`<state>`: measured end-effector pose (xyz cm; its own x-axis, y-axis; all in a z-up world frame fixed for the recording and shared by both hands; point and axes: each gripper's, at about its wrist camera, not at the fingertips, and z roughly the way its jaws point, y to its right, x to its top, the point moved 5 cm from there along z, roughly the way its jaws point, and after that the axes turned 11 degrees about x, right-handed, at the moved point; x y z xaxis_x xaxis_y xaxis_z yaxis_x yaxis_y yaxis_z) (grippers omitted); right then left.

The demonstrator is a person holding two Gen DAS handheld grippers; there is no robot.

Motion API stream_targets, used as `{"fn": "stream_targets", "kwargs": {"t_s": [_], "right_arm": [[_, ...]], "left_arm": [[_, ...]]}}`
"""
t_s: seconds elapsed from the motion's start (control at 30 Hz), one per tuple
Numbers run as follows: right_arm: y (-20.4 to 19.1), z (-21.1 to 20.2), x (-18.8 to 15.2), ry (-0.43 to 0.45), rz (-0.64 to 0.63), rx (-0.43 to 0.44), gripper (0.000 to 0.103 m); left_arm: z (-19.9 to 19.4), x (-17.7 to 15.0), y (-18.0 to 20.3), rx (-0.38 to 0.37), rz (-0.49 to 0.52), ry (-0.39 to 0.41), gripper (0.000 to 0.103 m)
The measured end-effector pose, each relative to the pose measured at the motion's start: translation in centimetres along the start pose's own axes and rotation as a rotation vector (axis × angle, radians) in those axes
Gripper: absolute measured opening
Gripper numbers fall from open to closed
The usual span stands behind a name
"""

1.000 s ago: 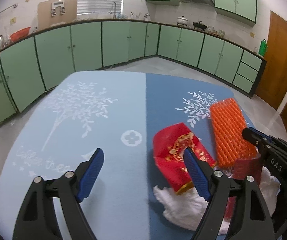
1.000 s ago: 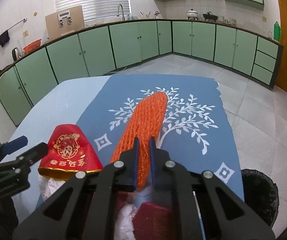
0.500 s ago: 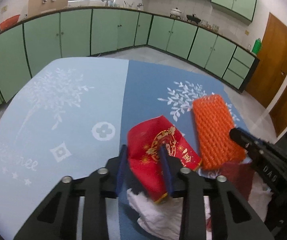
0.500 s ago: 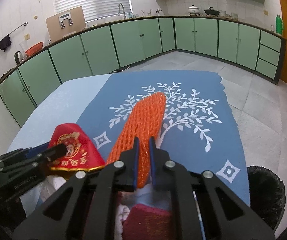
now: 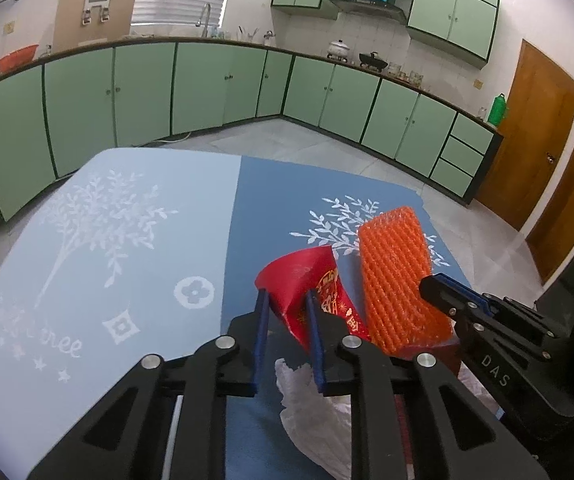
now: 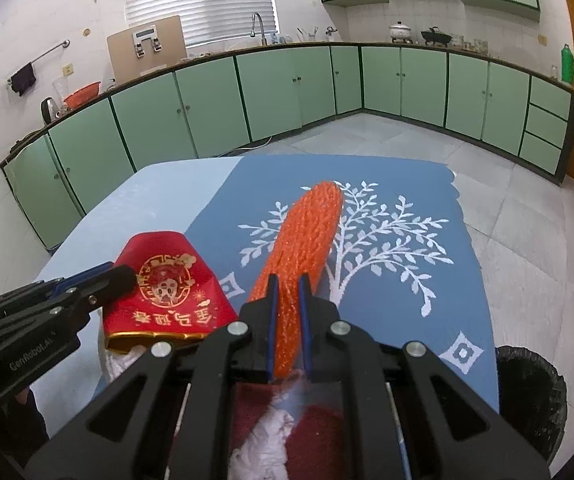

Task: Collect trash
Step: 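Grasp the long orange mesh sleeve with the right gripper while the left gripper grasps the red paper packet, then carry the orange sleeve and red packet over the black bin with both grippers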

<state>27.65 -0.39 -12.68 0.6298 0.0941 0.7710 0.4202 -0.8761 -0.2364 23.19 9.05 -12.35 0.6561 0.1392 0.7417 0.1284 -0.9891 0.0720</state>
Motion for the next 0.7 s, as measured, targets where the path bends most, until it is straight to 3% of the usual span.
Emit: {"fn": "stream_targets", "kwargs": {"t_s": [0.27, 0.7], "right_arm": [[-0.3, -1.9, 1.7, 0.055, -0.013, 0.009, 0.009], [-1.7, -6.2, 4.8, 0.166, -0.032, 0.072, 0.009]], "left_arm": [[-2.4, 2.0, -1.0, 0.019, -0.036, 0.084, 0.017], [-6.8, 4.8, -0.1, 0.024, -0.014, 0.205, 0.017]]}}
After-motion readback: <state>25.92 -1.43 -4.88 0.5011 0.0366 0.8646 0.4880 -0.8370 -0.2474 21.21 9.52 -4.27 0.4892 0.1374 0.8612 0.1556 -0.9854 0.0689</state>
